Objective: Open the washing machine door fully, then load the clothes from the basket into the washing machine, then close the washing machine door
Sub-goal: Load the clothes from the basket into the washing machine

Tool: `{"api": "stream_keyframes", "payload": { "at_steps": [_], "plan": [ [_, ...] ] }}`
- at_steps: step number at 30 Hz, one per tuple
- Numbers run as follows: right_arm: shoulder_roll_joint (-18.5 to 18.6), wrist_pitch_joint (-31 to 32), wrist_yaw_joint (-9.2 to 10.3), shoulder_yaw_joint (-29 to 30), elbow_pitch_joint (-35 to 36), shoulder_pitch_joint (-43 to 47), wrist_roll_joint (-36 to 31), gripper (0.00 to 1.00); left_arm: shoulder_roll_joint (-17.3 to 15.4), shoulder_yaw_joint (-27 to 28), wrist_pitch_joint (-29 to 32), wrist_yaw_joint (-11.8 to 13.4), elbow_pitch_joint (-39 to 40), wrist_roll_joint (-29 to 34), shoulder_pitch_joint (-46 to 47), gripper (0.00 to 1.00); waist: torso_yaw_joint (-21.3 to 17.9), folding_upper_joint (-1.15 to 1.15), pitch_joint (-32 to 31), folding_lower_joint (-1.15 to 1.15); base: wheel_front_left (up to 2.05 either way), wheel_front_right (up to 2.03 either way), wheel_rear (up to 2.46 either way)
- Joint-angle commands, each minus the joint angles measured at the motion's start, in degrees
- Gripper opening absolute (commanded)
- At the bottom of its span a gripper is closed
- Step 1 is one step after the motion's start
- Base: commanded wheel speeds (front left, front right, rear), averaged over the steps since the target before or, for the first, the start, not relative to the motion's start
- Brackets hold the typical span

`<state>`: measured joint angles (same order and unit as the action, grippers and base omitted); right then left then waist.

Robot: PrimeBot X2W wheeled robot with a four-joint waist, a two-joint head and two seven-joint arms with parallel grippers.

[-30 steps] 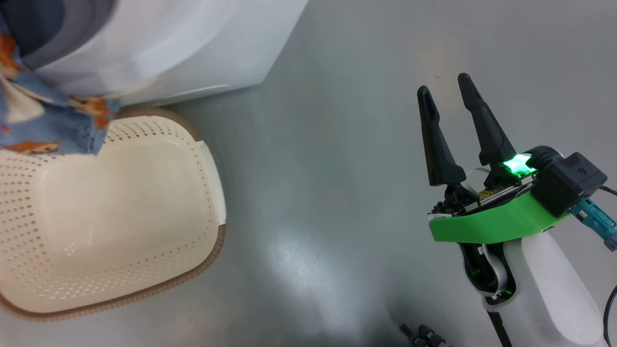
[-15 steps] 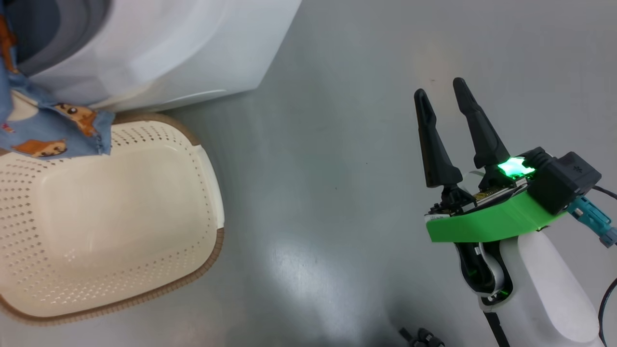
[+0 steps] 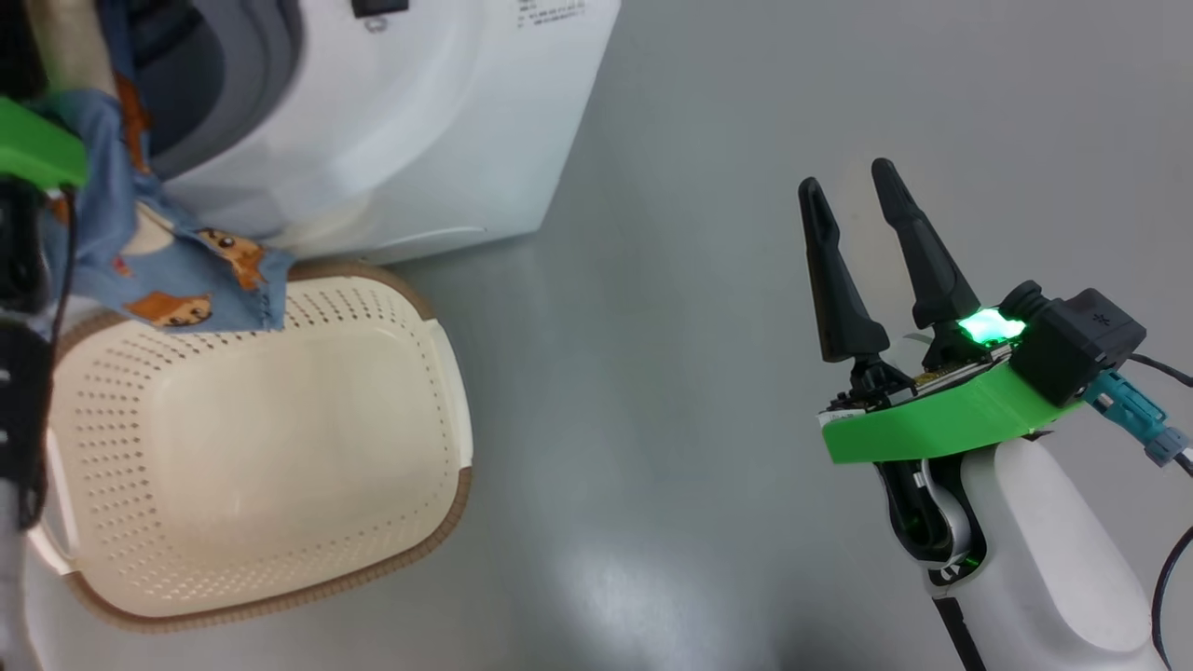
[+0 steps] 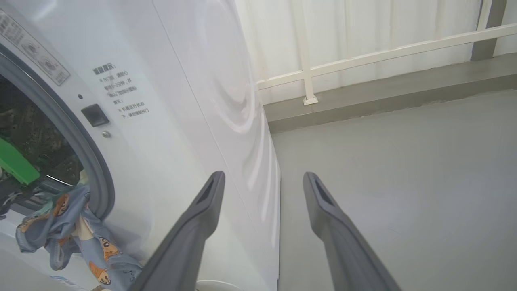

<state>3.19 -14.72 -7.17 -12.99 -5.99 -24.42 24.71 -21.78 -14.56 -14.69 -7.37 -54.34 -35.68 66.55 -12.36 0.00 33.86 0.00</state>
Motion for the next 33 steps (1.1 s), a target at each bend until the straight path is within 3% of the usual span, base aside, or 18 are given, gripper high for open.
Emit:
{"api": "stream_keyframes", "payload": {
  "at_steps": [1, 12, 33],
  "plan": [
    [-0.31, -0.28, -0.32, -0.99, 0.8, -0.01, -0.52, 1.0, -2.53, 0.79, -0.29, -0.11, 2.53, -0.43, -1.84, 1.0, 1.48, 0.0, -2.98, 0.0, 0.0, 0.0, 0.0],
    [-0.31, -0.28, -0.32, -0.9, -2.75, 1.84, -1.0, 1.0, -2.2, 3.13, -0.3, -0.12, 11.73, -1.93, -17.29, 1.0, 3.95, 0.0, -12.06, 0.0, 0.0, 0.0, 0.0],
    [1.96, -0.28, -0.32, -0.06, -7.28, 7.0, -1.52, 1.0, 5.71, 14.68, -0.3, 0.03, 33.87, 6.47, -47.11, 1.0, 7.74, 0.0, -25.25, 0.0, 0.0, 0.0, 0.0]
  ]
}}
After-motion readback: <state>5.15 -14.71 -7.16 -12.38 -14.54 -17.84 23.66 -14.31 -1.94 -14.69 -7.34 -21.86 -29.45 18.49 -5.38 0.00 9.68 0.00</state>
